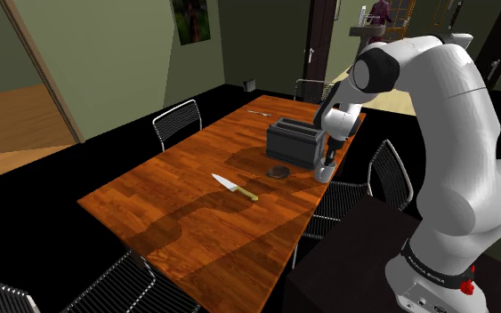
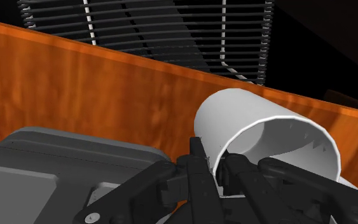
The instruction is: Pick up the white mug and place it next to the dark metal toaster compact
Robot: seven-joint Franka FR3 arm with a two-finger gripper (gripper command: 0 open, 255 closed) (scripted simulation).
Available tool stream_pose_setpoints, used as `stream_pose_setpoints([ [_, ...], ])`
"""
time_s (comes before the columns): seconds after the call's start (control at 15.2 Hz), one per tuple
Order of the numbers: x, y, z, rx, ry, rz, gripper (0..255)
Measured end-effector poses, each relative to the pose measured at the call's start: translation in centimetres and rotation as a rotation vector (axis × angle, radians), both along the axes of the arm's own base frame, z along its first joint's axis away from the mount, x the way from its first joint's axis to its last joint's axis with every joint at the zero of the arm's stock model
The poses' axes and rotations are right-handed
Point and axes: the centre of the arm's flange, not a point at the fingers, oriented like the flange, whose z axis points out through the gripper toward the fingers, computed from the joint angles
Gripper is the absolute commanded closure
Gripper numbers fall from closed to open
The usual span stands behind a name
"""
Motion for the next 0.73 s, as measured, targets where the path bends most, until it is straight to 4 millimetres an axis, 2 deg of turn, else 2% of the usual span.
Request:
stream_pose_setpoints([
  [0.07, 0.0, 0.0, 0.0, 0.0, 0.0, 0.0, 255],
  [0.13, 0.0, 0.0, 0.0, 0.0, 0.0, 0.0, 0],
  [0.53, 0.0, 0.0, 0.0, 0.0, 0.0, 0.0, 0],
  [0.73, -0.3, -0.3, 2.9, 0.0, 0.0, 0.0, 0],
])
